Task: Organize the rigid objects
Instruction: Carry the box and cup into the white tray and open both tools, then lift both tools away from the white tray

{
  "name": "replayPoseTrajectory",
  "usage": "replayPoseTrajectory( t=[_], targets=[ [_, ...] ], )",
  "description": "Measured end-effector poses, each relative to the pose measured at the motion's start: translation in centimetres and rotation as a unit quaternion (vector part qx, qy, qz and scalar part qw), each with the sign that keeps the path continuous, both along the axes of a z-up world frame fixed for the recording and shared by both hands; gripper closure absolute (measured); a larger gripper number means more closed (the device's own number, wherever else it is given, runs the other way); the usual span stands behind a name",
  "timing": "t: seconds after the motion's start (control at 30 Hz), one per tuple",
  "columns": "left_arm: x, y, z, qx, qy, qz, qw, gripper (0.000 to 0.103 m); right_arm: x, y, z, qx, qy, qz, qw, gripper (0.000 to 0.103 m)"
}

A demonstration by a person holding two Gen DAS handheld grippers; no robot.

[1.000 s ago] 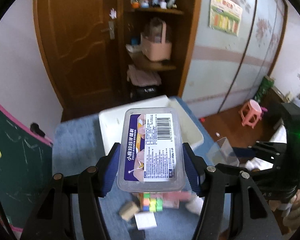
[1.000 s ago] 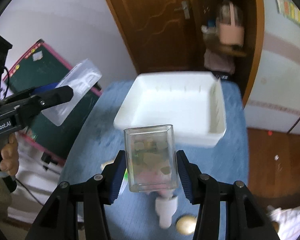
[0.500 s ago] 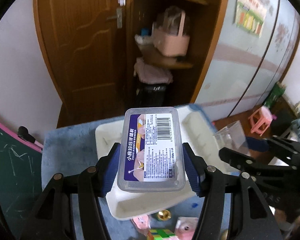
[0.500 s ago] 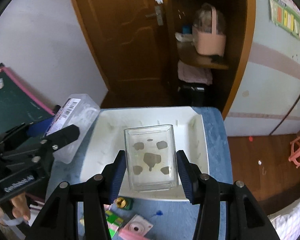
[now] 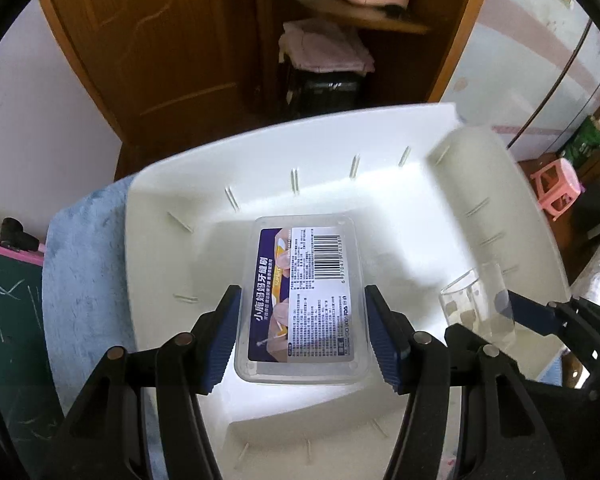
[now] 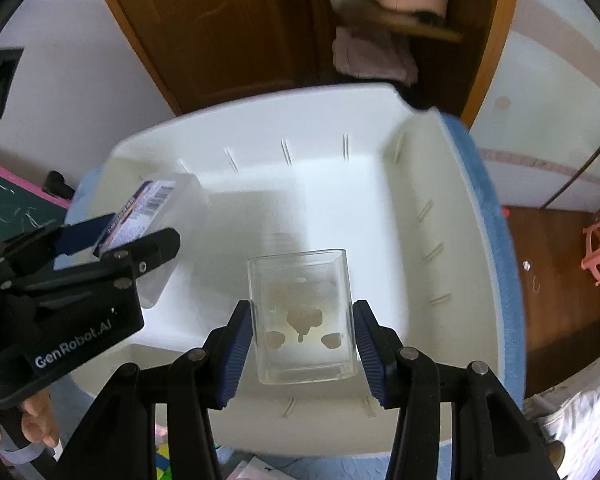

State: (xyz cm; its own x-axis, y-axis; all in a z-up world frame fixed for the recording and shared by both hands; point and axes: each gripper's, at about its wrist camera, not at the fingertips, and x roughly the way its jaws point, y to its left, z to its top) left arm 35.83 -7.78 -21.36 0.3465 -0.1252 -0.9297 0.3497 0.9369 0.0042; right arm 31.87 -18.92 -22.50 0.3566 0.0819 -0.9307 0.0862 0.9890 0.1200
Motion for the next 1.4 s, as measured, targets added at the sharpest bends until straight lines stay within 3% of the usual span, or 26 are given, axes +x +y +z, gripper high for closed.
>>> replayPoseTrajectory(
  t=[0.2,0.23,0.3,0.37,0.57,0.7,0.83,1.17,1.4],
  targets=[
    [0.5,0.4,-2.1,0.002,0.052,0.012,0.9985,0.038,0.6,-0.3,-2.7,0.017,0.047,0.001,0.999,0.051],
    [0.8,0.4,-2.4,0.003,0.066,0.016,0.9977,0.034,0.6,-0.4,-3.0,0.019,0.054,0.000,0.998,0.051],
    [1.1,0.5,-3.1,0.022,0.100,0.027,0.9944,0.029,0.5,-0.6,-3.2,0.026,0.055,0.002,0.998,0.032],
    [0.9,0.7,-3.3,0.019,0.117,0.029,0.9926,0.029,0.2,-0.7,-2.8,0.033,0.042,0.005,0.999,0.022],
    [-0.3,0.6,-1.4,0.024,0.086,0.017,0.9959,0.029,-0.4,-0.4,-1.3,0.036,0.024,0.020,0.999,0.022],
    [-1.9,0.4,1.0,0.039,0.034,0.016,0.9985,0.029,-1.4,-0.2,0.3,0.025,0.003,0.027,0.999,0.022],
    [-3.4,0.9,3.5,0.018,0.015,0.021,0.9995,0.029,-2.7,-0.6,1.9,0.012,-0.023,0.023,0.999,0.022],
    [-4.8,1.5,8.6,-0.015,-0.031,0.026,0.9991,0.029,-5.9,0.4,6.9,0.045,-0.068,0.051,0.995,0.022],
    [-8.6,2.8,11.4,-0.034,-0.062,0.029,0.9971,0.029,-9.8,1.3,10.3,0.015,-0.119,0.041,0.992,0.022]
  ],
)
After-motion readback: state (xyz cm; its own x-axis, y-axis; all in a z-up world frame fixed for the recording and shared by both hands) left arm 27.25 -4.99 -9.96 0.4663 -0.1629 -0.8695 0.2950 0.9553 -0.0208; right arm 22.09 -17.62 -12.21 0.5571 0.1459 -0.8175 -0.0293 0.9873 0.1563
